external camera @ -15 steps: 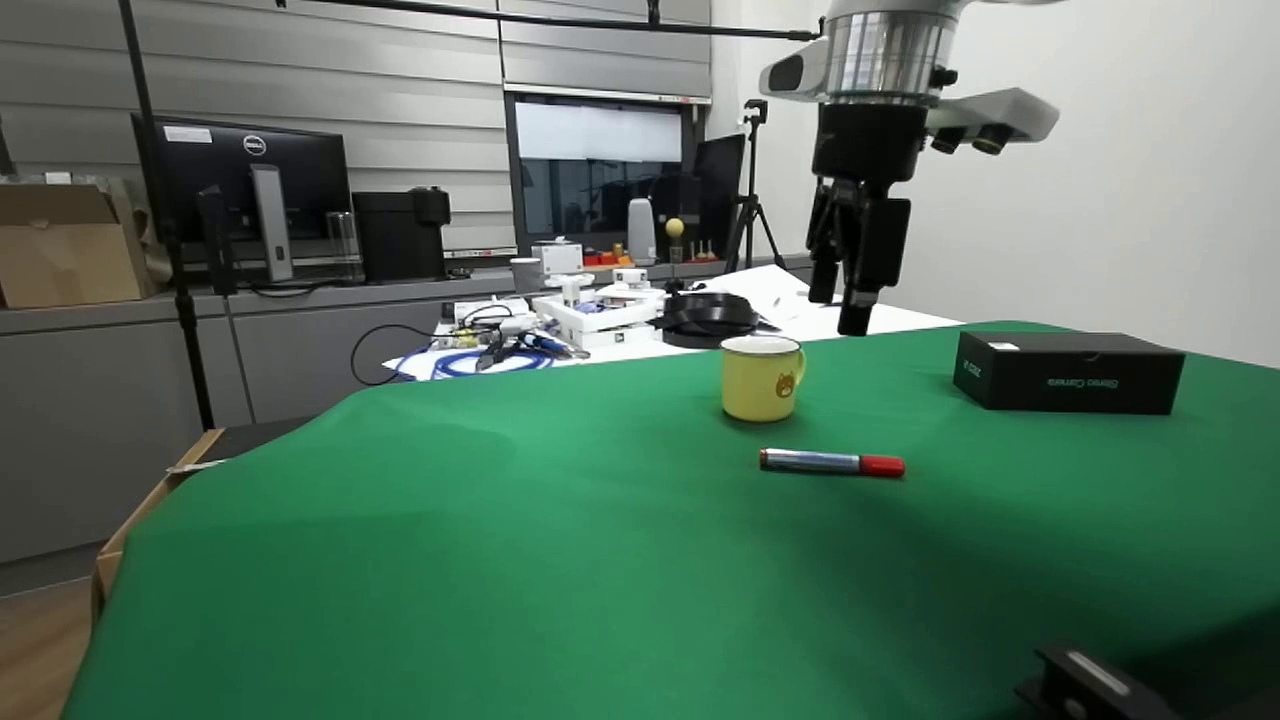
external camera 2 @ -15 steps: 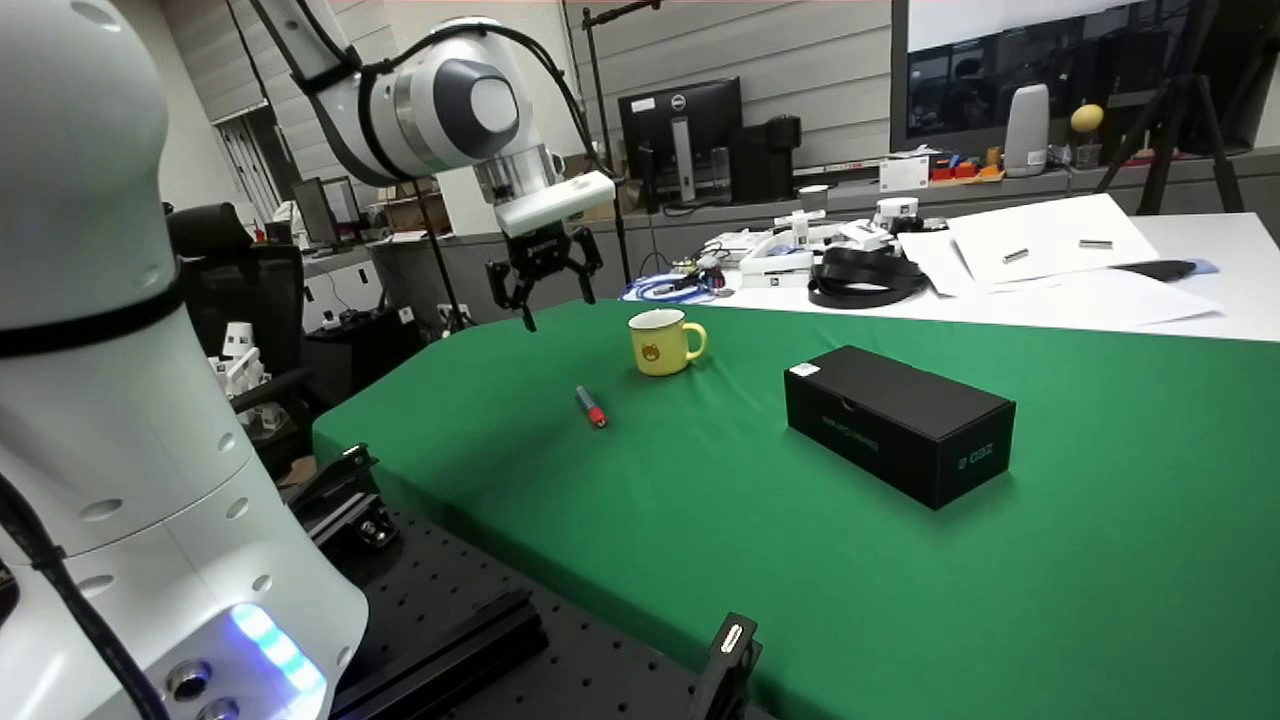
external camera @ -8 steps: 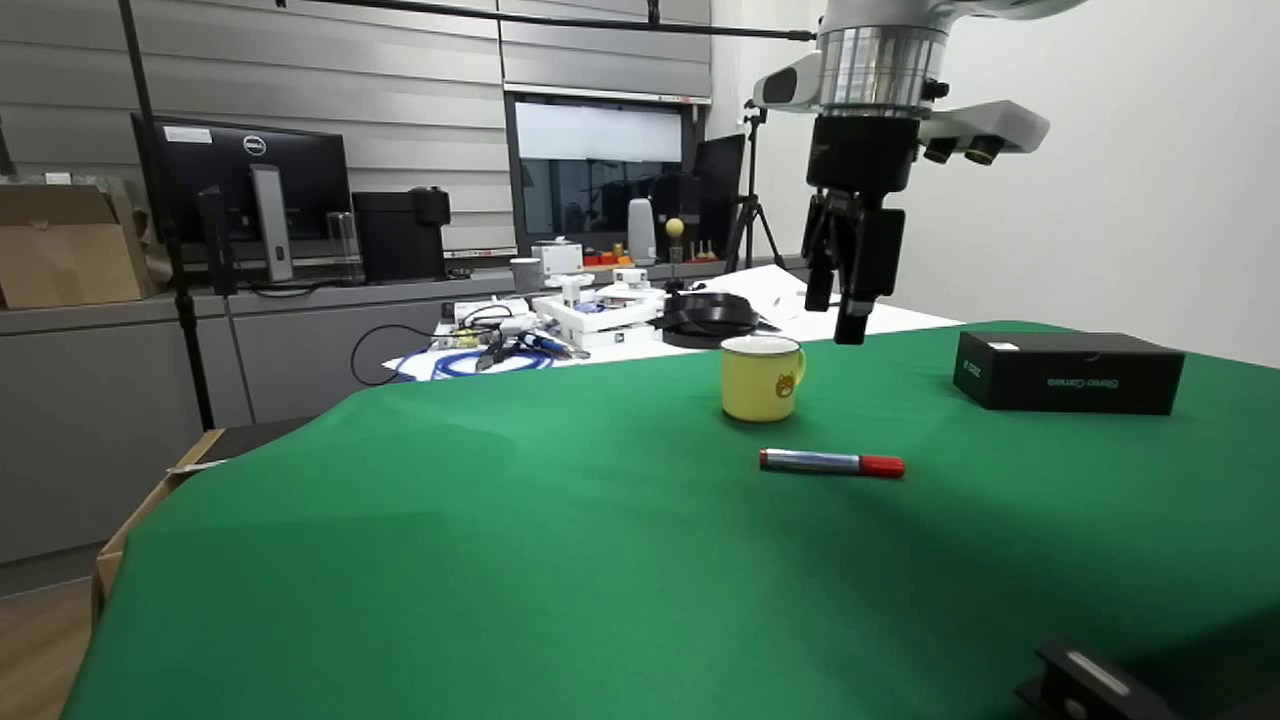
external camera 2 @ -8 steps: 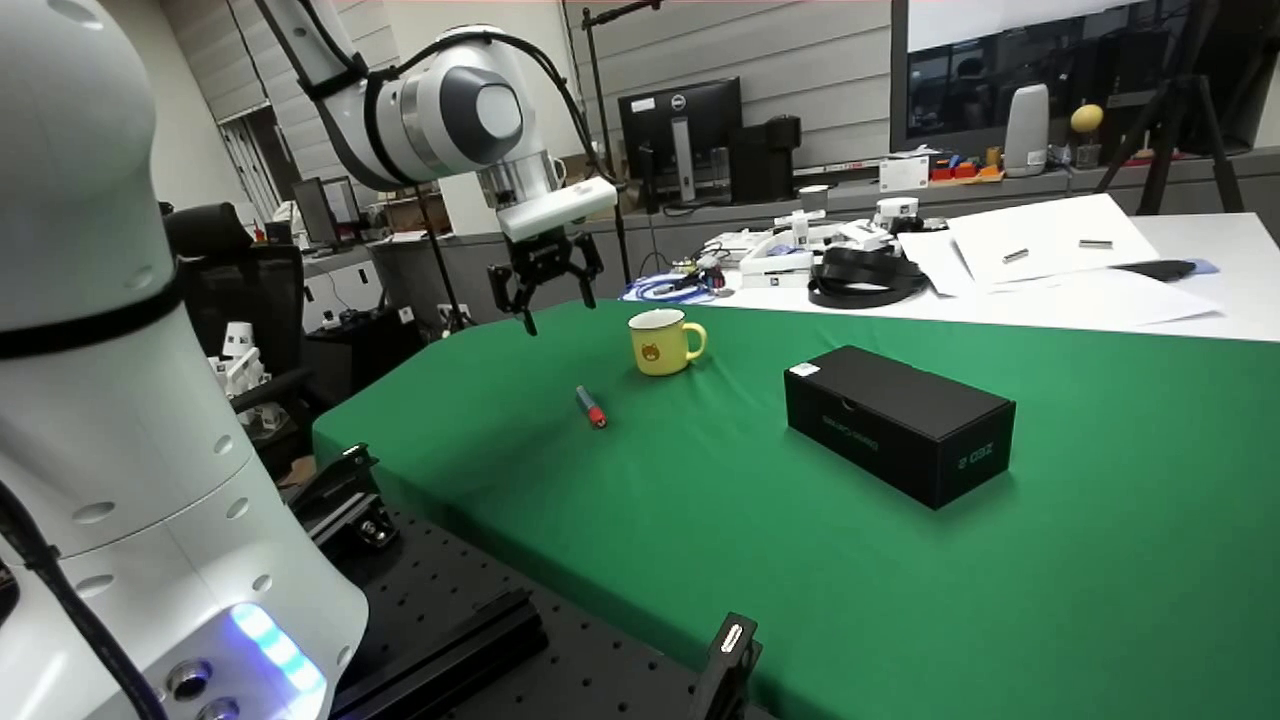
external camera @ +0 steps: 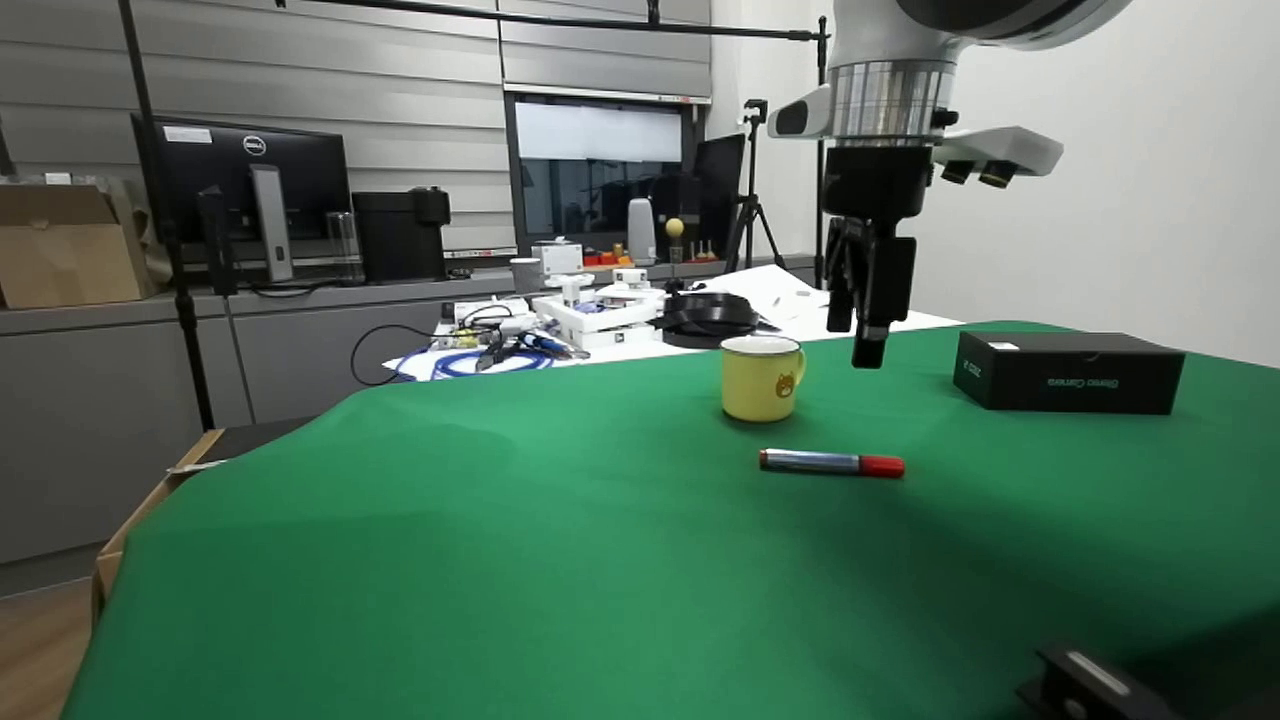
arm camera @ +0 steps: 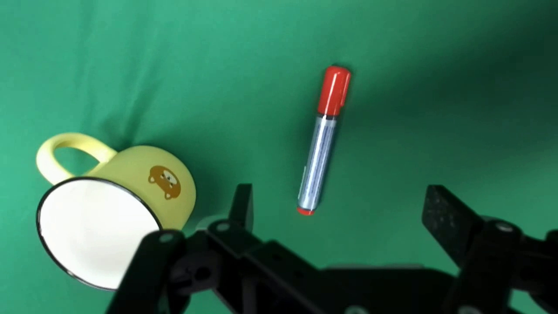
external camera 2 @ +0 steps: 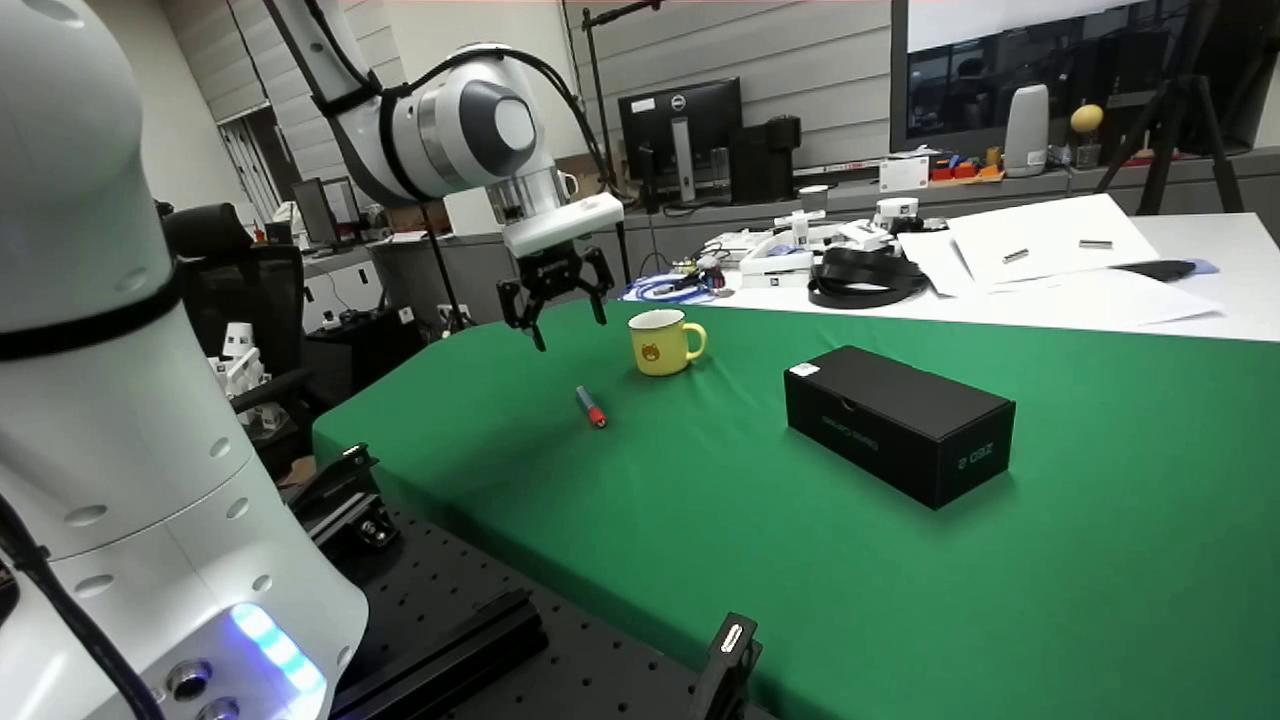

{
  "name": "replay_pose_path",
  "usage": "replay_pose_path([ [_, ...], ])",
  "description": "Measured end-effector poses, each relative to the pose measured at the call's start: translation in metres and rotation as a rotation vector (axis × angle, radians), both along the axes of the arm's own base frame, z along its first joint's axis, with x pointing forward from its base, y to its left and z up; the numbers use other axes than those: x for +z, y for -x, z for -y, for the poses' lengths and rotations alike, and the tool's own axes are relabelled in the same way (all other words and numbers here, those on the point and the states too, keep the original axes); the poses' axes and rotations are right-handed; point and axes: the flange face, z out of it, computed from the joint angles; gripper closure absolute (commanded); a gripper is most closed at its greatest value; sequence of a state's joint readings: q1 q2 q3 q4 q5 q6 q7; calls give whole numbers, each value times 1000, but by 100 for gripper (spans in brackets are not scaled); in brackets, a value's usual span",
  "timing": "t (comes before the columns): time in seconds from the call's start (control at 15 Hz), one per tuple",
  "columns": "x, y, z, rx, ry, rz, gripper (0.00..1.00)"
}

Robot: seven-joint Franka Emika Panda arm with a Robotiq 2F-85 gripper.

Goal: Put the marker inside the mug cup

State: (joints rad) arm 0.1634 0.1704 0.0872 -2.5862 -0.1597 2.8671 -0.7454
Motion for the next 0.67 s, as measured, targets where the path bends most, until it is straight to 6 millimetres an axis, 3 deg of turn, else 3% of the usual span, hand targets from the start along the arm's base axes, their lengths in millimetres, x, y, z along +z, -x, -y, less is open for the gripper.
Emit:
replay_pose_path([
  [0.67, -47, -8, -5, -53, 11, -14, 0],
])
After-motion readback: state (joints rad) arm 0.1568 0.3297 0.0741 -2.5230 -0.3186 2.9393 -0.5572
